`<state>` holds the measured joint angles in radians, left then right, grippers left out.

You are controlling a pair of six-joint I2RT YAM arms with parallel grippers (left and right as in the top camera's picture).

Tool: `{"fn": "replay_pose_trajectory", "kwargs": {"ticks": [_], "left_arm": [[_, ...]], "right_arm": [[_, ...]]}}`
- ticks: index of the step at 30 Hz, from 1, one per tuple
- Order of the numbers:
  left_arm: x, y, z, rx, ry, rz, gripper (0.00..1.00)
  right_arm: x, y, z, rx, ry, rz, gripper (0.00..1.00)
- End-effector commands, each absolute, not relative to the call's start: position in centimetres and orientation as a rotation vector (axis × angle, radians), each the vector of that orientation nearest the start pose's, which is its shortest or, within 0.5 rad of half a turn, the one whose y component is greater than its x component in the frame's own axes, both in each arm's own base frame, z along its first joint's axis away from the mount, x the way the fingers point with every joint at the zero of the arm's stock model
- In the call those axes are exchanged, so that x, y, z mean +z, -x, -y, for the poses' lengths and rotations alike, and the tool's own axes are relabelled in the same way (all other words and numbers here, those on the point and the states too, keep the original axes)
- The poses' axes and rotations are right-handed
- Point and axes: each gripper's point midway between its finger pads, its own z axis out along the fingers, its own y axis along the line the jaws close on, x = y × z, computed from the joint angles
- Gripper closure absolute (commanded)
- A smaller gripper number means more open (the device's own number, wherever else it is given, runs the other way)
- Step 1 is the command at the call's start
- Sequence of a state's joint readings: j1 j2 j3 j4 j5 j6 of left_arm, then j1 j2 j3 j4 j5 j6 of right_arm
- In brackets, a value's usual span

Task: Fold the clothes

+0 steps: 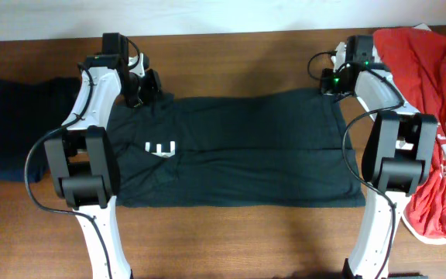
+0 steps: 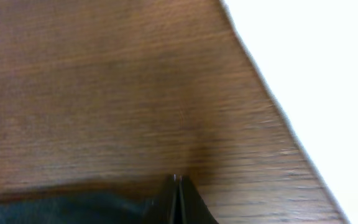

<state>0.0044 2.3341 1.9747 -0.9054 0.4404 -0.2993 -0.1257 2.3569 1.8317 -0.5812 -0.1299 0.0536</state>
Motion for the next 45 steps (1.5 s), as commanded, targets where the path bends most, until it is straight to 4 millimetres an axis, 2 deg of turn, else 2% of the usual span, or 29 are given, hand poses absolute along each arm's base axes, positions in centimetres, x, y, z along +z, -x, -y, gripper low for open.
{"fn": "replay_pose_trajectory", "kwargs": {"ticks": [1,5,8,9,11,13,14,16,18,21,23,25,27,30,33,38,42,45], "left_arm": [[7.0,-53.4,6.7,-0.679,0.299,-2.766,0.99],[6.7,-52.7,6.8,-0.680,0.310,-2.796,0.99],[6.7,-51.5,7.0,-0.699,0.329,-2.840,0.99],[7.2,-51.2,7.0,-0.697,0.324,-2.847,0.99],[9.7,-50.3,6.8,-0.673,0.254,-2.835,0.99],[11.8,-49.3,5.5,-0.581,0.275,-2.839,0.99],[12.9,-48.1,4.4,-0.507,0.300,-2.859,0.99],[13.8,-45.7,3.0,-0.407,0.344,-2.924,0.99],[13.7,-42.3,2.4,-0.373,0.400,-3.051,1.00],[13.6,-38.0,1.2,-0.256,0.459,-3.227,0.99],[13.7,-36.6,1.3,-0.254,0.424,-3.287,0.99],[13.8,-35.7,1.1,-0.225,0.405,-3.326,0.99],[13.6,-35.5,1.1,-0.224,0.406,-3.336,1.00],[12.5,-34.2,1.2,-0.225,0.380,-3.398,0.99],[10.8,-32.2,0.5,-0.141,0.387,-3.488,0.99],[9.3,-32.0,-0.1,-0.079,0.378,-3.494,1.00],[7.3,-31.0,-0.2,-0.066,0.381,-3.525,1.00],[5.0,-30.4,-0.2,-0.066,0.383,-3.529,1.00]], "right_arm": [[8.1,-56.7,6.0,0.091,-0.222,-2.603,0.96],[8.7,-56.4,6.0,0.093,-0.225,-2.619,0.96],[8.9,-55.3,5.9,0.097,-0.231,-2.668,0.96],[9.3,-54.5,5.8,0.100,-0.237,-2.704,0.96],[10.5,-52.3,5.8,0.106,-0.260,-2.790,0.96],[11.3,-50.9,6.1,0.109,-0.280,-2.842,0.96],[11.8,-49.5,6.3,0.112,-0.301,-2.889,0.96],[11.5,-47.1,7.0,0.102,-0.345,-2.980,0.96],[11.2,-44.3,8.5,0.002,-0.389,-3.082,0.96],[11.1,-41.7,8.8,-0.031,-0.408,-3.187,0.96],[11.1,-39.6,8.6,-0.045,-0.413,-3.272,0.96],[11.3,-38.6,8.3,-0.037,-0.418,-3.317,0.96],[10.8,-38.1,8.1,-0.032,-0.417,-3.342,0.96],[8.3,-35.2,7.6,-0.015,-0.431,-3.480,0.96],[6.5,-32.4,6.9,0.006,-0.443,-3.599,0.96],[4.8,-28.9,6.2,0.039,-0.471,-3.735,0.96],[4.5,-28.2,6.1,0.044,-0.467,-3.764,0.96],[4.5,-28.1,6.0,0.047,-0.468,-3.768,0.96]]}}
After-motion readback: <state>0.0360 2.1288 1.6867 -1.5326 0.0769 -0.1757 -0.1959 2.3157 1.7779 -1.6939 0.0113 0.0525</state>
